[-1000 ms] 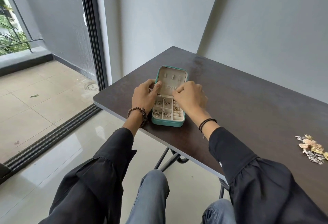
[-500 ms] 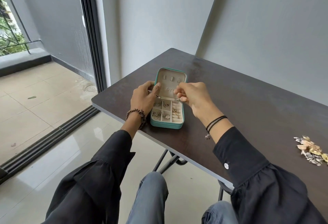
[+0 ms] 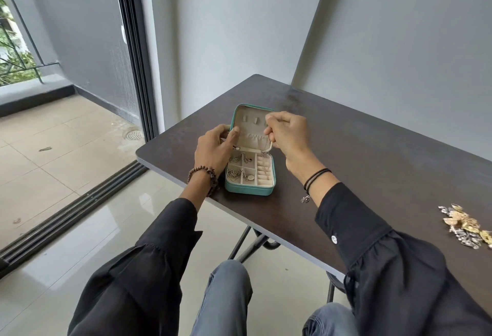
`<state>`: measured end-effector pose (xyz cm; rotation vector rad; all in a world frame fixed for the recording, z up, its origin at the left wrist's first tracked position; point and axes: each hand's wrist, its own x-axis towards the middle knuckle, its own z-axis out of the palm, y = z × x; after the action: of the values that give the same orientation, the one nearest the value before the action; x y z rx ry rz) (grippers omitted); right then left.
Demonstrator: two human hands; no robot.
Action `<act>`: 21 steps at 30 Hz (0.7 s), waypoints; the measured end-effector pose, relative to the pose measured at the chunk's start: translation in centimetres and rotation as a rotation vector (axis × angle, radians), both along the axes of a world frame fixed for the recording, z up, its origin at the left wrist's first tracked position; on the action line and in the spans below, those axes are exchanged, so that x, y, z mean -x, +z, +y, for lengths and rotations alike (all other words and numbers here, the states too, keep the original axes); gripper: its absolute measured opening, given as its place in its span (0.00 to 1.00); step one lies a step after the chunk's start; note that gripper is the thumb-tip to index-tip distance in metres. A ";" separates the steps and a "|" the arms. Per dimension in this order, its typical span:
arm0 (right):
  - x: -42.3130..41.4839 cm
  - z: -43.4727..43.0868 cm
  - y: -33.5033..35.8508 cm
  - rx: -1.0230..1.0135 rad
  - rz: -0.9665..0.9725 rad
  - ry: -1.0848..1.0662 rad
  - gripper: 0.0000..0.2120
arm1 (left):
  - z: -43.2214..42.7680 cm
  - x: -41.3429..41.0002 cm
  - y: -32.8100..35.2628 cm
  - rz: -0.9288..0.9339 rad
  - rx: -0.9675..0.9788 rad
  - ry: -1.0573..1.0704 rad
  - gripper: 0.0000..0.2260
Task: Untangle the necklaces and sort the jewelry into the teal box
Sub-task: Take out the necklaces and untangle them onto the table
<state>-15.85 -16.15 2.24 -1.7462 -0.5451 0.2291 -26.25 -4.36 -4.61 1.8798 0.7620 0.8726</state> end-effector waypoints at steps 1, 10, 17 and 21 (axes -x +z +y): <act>0.0 -0.1 0.1 -0.019 0.001 0.008 0.06 | 0.0 0.0 0.0 0.001 0.002 -0.001 0.17; 1.0 -3.7 1.6 -0.052 0.109 0.160 0.05 | -0.9 0.4 1.0 -0.031 -0.001 0.060 0.16; 1.7 -8.5 4.3 -0.066 0.122 0.228 0.09 | -4.5 1.3 4.6 -0.067 -0.078 0.261 0.07; 2.1 -11.0 5.8 -0.090 0.091 0.247 0.10 | -9.2 1.3 8.3 -0.176 0.066 -0.248 0.09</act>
<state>-17.98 -27.17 8.01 -1.5726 -0.6936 0.4492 -27.52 -13.53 3.66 1.7666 0.4343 0.8311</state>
